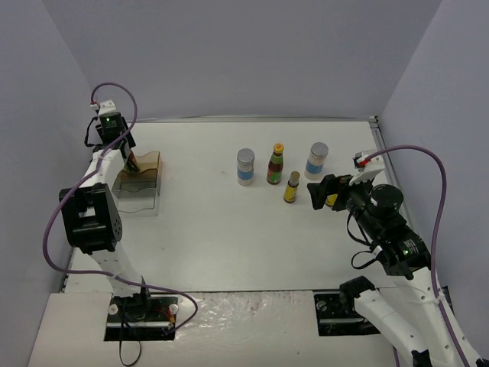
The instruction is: Organize the condiment bottles
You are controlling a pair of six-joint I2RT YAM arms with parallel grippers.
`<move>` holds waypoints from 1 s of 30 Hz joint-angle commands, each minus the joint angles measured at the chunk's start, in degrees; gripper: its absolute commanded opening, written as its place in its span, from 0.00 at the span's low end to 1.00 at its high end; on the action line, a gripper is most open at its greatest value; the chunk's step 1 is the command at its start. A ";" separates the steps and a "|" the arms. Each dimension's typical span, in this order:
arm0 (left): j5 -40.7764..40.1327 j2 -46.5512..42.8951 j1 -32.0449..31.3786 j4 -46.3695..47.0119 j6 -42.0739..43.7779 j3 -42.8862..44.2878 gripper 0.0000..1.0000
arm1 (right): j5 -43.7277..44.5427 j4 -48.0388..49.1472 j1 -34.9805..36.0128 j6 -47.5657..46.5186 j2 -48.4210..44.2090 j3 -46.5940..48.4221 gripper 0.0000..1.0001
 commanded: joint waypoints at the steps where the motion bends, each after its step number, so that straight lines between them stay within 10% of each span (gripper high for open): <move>1: -0.61 -3.63 0.83 7.41 0.90 1.25 0.25 | -0.36 4.47 0.45 1.12 -1.36 -0.89 1.00; 17: -1.06 -7.53 1.28 2.06 -0.11 -0.26 0.97 | -1.51 3.08 0.45 1.61 -3.37 -1.41 1.00; 25: 4.36 -17.93 -3.34 -9.53 -2.36 0.79 0.97 | 0.40 2.63 0.46 1.15 -3.37 -0.23 1.00; 30: 5.87 -23.82 -19.25 -9.45 0.03 -1.36 0.97 | 0.74 2.71 0.48 1.12 -3.48 0.07 1.00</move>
